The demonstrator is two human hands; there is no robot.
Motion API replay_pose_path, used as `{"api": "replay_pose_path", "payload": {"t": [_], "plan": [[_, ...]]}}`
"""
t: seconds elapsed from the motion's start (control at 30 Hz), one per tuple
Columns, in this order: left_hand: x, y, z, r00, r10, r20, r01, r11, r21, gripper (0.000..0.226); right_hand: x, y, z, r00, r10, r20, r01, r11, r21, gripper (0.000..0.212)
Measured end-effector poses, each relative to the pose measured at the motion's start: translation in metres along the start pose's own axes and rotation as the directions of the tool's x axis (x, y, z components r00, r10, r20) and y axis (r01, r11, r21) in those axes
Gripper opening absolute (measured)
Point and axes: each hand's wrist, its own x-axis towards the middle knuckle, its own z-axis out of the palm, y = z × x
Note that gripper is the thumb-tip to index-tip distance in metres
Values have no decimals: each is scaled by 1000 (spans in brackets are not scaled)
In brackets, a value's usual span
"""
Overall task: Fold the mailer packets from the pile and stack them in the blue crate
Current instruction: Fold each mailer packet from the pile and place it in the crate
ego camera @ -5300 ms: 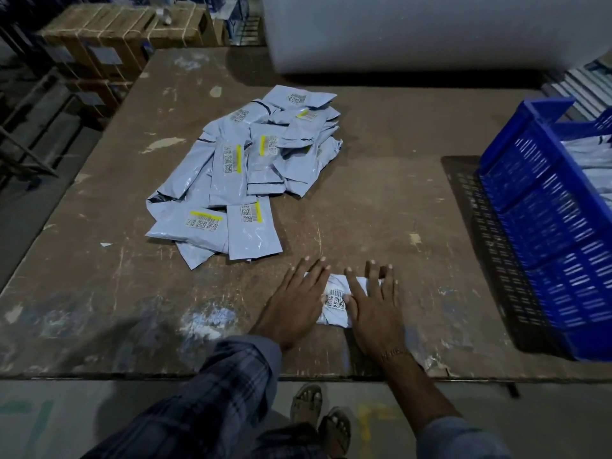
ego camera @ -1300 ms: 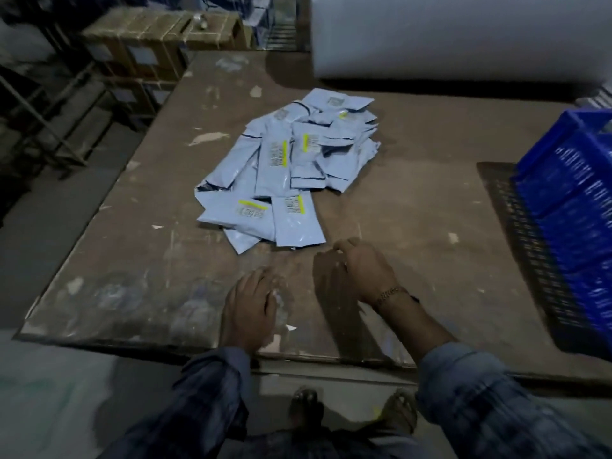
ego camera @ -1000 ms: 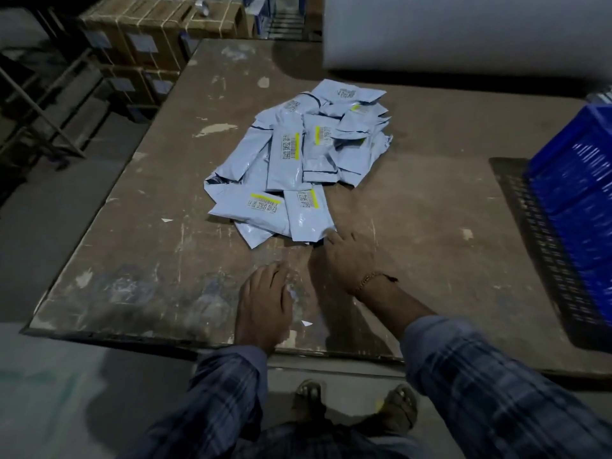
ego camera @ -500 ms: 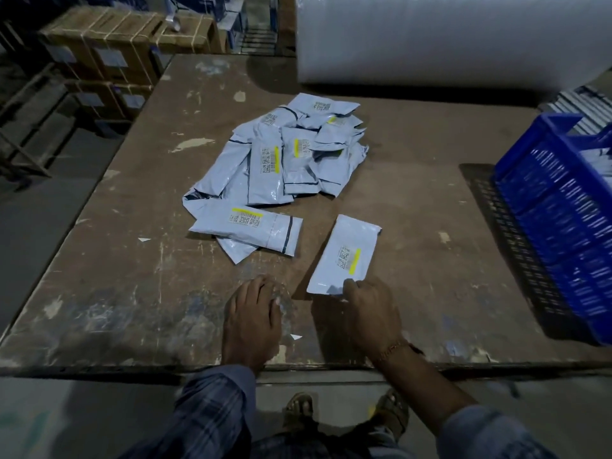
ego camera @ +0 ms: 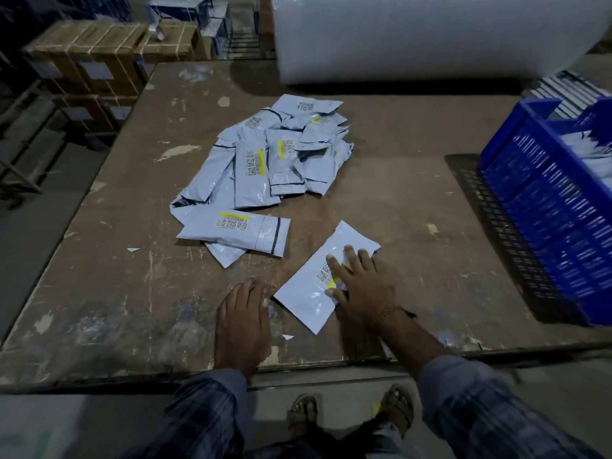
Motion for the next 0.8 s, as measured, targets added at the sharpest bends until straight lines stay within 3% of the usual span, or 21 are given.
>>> {"api": "replay_pose_path", "payload": {"t": [0.1, 0.23, 0.37, 0.47, 0.57, 0.63, 0.8], "plan": [[1, 2, 0, 999, -39, 2, 40, 999, -14, 47, -14, -12, -8, 990, 130, -49, -135, 984, -116, 72], [12, 18, 3, 993, -112, -48, 106, 987, -121, 48, -39, -27, -17, 957, 236, -170, -250, 966, -71, 53], [25, 53, 6, 998, 41, -44, -48, 984, -170, 47, -27, -16, -14, 911, 318, -262, -302, 948, 101, 52], [39, 75, 20, 987, 159, -11, -159, 979, -126, 51, -10, 1, -2, 947, 233, -223, -208, 970, 129, 63], [56, 80, 39, 945, 298, 133, -300, 954, -2, 60, -7, 11, 15, 988, 109, -110, -91, 984, 150, 66], [62, 77, 49, 928, 300, 219, -319, 946, 56, 63, -7, 13, 20, 988, 107, -107, -85, 977, 195, 64], [56, 79, 54, 923, 285, 260, -322, 940, 112, 65, -6, 11, 19, 982, 137, -130, -110, 975, 193, 59]]}}
